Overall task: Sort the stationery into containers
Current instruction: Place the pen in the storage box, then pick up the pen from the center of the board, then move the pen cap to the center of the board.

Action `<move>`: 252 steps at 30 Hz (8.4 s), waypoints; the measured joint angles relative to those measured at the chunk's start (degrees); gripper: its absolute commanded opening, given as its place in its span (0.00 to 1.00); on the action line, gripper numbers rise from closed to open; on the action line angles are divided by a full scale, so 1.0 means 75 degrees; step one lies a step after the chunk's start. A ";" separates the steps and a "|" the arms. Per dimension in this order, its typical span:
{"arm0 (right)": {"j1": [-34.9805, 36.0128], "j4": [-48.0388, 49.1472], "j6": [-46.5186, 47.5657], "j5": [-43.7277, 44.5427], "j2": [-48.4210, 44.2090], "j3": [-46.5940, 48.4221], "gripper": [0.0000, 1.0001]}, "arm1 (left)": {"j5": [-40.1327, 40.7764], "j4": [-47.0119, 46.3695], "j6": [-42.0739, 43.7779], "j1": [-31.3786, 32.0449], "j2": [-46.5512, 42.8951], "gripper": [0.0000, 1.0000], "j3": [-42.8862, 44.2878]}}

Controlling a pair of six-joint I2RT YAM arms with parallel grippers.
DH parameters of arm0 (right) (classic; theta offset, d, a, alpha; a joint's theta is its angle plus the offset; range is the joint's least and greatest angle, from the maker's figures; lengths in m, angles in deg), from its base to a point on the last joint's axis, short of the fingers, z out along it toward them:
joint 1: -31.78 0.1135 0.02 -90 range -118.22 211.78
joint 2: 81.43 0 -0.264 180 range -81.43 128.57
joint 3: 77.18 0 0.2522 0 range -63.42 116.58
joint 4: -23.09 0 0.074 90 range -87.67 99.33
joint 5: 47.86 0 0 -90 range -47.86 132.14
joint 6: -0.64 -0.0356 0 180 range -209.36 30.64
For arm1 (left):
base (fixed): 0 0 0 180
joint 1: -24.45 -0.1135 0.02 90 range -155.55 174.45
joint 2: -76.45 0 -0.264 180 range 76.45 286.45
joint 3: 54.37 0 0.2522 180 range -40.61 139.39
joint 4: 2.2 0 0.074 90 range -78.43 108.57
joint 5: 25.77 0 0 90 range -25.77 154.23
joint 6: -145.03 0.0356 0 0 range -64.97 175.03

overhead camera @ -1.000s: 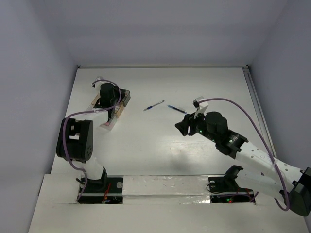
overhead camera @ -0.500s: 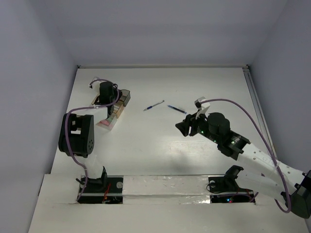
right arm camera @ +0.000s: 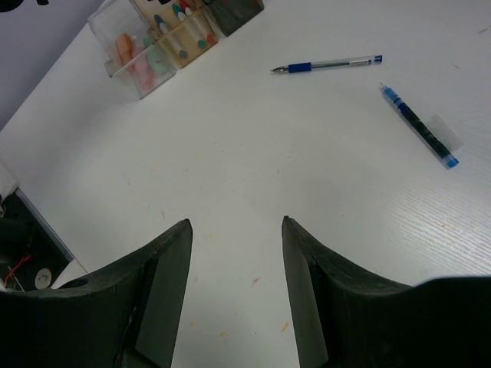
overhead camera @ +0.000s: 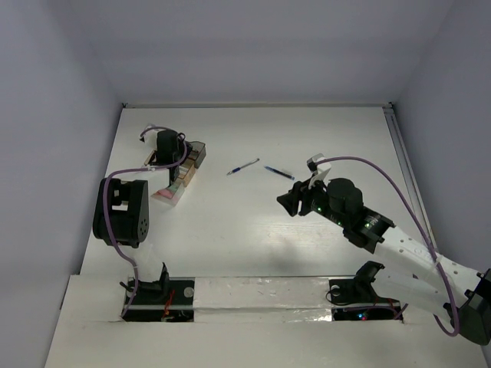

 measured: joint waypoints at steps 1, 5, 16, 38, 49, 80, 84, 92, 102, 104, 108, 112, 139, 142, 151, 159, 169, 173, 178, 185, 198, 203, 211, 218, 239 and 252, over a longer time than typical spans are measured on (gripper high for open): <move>0.0000 0.0000 0.0000 0.0000 0.0000 0.0000 0.56 | 0.0000 0.0000 0.0000 0.0000 0.0000 0.30 0.0000; 0.0000 0.0003 0.0000 -0.0003 0.0006 0.0000 0.56 | 0.0000 -0.0003 0.0000 0.0000 0.0000 0.32 0.0000; 0.0000 0.0119 0.0000 0.0006 0.0184 -0.0003 0.53 | -0.0134 -0.0131 0.0289 0.0143 -0.1329 0.34 -0.0085; -0.0087 -0.0204 0.0009 0.0487 0.2681 0.1128 0.44 | -0.1352 -0.1218 0.2302 0.2250 -0.7364 0.45 -0.4494; -0.0624 -0.1556 0.0915 0.0755 0.4931 0.4065 0.42 | -0.1804 -0.0898 0.2859 0.2317 -0.8300 0.45 -0.5333; -0.1743 -0.5010 0.4048 -0.0052 1.0220 0.9276 0.48 | -0.2113 -0.0927 0.2821 0.2372 -0.8285 0.45 -0.5333; -0.1856 -0.5123 0.4097 -0.0117 1.0451 0.9320 0.46 | -0.2113 -0.0930 0.2821 0.2369 -0.8265 0.45 -0.5333; -0.1906 -0.5222 0.4062 -0.0452 1.0573 0.9320 0.30 | -0.2113 -0.0930 0.2821 0.2372 -0.8209 0.45 -0.5333; -0.1950 -0.4724 0.3797 -0.0877 1.0410 0.8813 0.09 | -0.2113 -0.0930 0.2821 0.2369 -0.8209 0.45 -0.5333; -0.1970 -0.4575 0.3684 -0.0912 1.0340 0.8676 0.05 | -0.2113 -0.0930 0.2821 0.2369 -0.8209 0.45 -0.5333; -0.1979 -0.4060 0.3351 -0.1046 0.9981 0.8035 0.00 | -0.2113 -0.0933 0.2821 0.2372 -0.8207 0.45 -0.5333; -0.1955 -0.3643 0.2707 -0.1405 0.9320 0.7108 0.00 | -0.2232 -0.1049 0.2818 0.2372 -0.8093 0.45 -0.5333; -0.0778 0.4811 -0.2876 -0.2124 0.5010 0.1897 0.00 | -0.4855 -0.3561 0.2136 0.2669 -0.5144 0.47 -0.5415; -0.0595 0.4989 -0.2978 -0.2171 0.5015 0.1897 0.00 | -0.4855 -0.3567 0.2139 0.2669 -0.5115 0.47 -0.5415; -0.0382 0.5374 -0.3281 -0.2407 0.5228 0.1868 0.00 | -0.4785 -0.3605 0.2165 0.2669 -0.5386 0.48 -0.5415; -0.0087 0.5817 -0.3608 -0.2719 0.5263 0.1781 0.00 | -0.4634 -0.3797 0.2162 0.2669 -0.5686 0.46 -0.5418; -0.0006 0.6035 -0.3710 -0.2769 0.5488 0.1760 0.00 | -0.4619 -0.3899 0.2060 0.2693 -0.5671 0.00 -0.5421; -0.0003 0.6030 -0.3678 -0.2734 0.5496 0.1760 0.15 | -0.4584 -0.3879 0.2066 0.2699 -0.5671 0.00 -0.5421; 0.0003 0.5383 -0.3322 -0.2620 0.5339 0.1766 0.45 | -0.4494 -0.3660 0.2110 0.2699 -0.5683 0.00 -0.5421; -0.0373 0.3354 -0.2387 -0.2154 0.4156 0.1757 0.57 | -0.4281 -0.3450 0.2171 0.2699 -0.6123 0.00 -0.5421; -0.1906 0.0854 -0.1553 -0.0825 0.4913 0.1897 0.61 | -0.4208 -0.3314 0.2192 0.2699 -0.6312 0.00 -0.5421; -0.2165 0.0090 -0.1320 -0.0498 0.5770 0.2474 0.62 | -0.4211 -0.3316 0.2189 0.2699 -0.6228 0.00 -0.5421; -0.2302 -0.0227 -0.0868 -0.0061 0.6458 0.2897 0.62 | -0.4214 -0.3319 0.2192 0.2719 -0.6126 0.00 -0.5421; -0.2349 -0.0950 0.0813 0.0376 0.6956 0.4272 0.64 | -0.4214 -0.3319 0.2194 0.2719 -0.6050 0.00 -0.5421; -0.2515 -0.3806 0.3203 -0.0347 0.9401 0.7134 0.15 | -0.4205 -0.3316 0.2273 0.2719 -0.6003 0.00 -0.5421; -0.2597 -0.2906 0.0979 -0.1253 0.8478 0.5581 0.00 | -0.4208 -0.3314 0.2273 0.2719 -0.6003 0.00 -0.5421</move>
